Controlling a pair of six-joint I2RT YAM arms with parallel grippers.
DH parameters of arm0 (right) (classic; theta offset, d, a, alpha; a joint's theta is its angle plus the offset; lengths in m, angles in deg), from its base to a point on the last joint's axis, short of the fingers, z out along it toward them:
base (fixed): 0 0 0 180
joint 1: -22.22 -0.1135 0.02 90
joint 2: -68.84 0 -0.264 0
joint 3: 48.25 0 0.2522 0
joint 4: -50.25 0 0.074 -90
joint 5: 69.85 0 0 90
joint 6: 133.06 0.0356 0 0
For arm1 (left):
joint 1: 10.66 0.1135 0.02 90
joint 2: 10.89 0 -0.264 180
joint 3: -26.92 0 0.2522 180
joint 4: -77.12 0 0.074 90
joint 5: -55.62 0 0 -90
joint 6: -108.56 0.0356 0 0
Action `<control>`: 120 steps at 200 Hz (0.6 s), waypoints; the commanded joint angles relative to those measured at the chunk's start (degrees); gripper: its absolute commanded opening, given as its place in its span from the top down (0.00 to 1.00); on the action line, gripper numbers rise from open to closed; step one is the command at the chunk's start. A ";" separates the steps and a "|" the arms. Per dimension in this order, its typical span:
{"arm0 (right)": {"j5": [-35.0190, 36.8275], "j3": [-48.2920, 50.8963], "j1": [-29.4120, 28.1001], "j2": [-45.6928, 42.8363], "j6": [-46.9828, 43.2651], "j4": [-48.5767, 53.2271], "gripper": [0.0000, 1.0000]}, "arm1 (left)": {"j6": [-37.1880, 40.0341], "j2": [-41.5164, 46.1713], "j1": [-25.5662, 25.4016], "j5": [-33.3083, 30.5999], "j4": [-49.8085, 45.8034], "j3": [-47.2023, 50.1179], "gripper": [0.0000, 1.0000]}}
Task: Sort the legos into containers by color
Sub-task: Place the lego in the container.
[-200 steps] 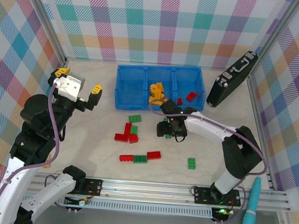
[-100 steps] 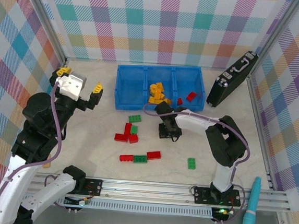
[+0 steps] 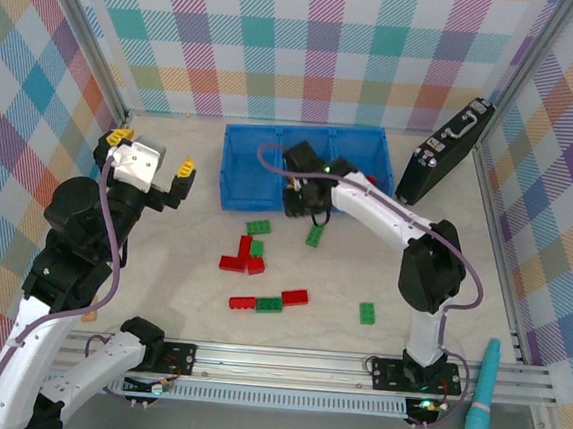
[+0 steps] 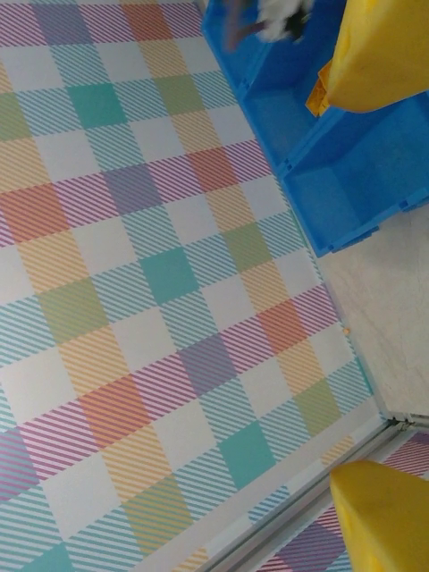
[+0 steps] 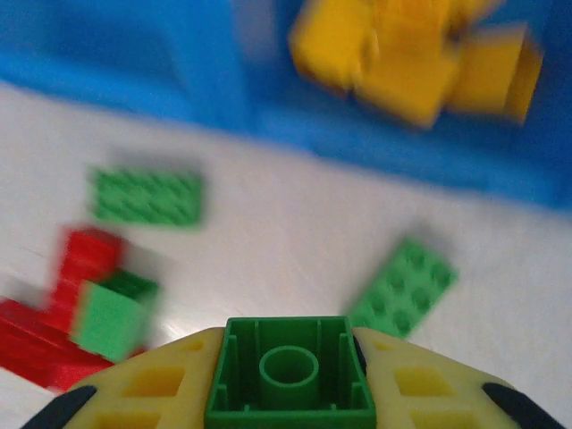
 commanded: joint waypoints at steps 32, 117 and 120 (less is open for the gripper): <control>-0.98 -27.42 -0.85 15.46 -15.10 1.65 0.70 | 0.18 0.24 0.87 0.70 1.52 -0.20 0.00; -7.35 -41.35 -0.92 33.66 -24.75 -7.56 0.69 | -1.27 0.38 1.51 -1.29 3.01 0.29 0.00; -7.36 -41.07 -0.96 33.87 -24.98 -7.82 0.69 | -1.27 0.37 1.51 -1.23 2.94 0.28 0.00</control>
